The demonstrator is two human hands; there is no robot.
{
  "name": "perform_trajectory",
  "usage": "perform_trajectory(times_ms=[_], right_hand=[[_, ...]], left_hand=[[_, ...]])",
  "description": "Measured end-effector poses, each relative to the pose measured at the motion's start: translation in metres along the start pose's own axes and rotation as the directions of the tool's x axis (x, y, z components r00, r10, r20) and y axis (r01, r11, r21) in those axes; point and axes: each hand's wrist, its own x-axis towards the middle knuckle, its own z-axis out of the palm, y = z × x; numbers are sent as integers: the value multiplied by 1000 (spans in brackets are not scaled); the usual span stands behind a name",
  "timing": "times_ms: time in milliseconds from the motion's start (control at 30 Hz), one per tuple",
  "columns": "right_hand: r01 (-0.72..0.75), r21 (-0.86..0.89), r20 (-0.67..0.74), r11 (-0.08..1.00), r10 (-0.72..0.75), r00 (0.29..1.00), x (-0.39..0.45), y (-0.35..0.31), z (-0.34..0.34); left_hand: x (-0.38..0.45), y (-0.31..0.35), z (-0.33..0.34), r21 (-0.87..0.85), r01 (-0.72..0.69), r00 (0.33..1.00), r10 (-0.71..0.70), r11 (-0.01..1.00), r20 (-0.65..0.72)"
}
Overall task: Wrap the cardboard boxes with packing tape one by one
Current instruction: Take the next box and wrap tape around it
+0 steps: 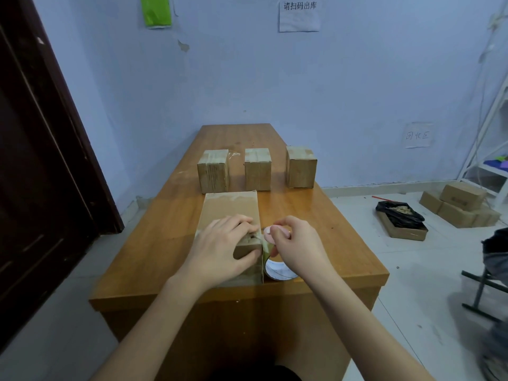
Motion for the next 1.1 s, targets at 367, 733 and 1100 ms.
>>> perform_trajectory(times_ms=[367,733,1100], right_hand=[[-97,162,65,982,87,994,4,-1,-3],[-107,209,105,972,87,991,-12,5,-6],[-64,289,117,955,31,993,-40,9,-13]], left_hand=[[0,0,1,16,13,1000,-12,1000,-18],[2,0,2,1,46,999,-46,999,7],[2,-1,2,-30,59,997,-57,998,46]])
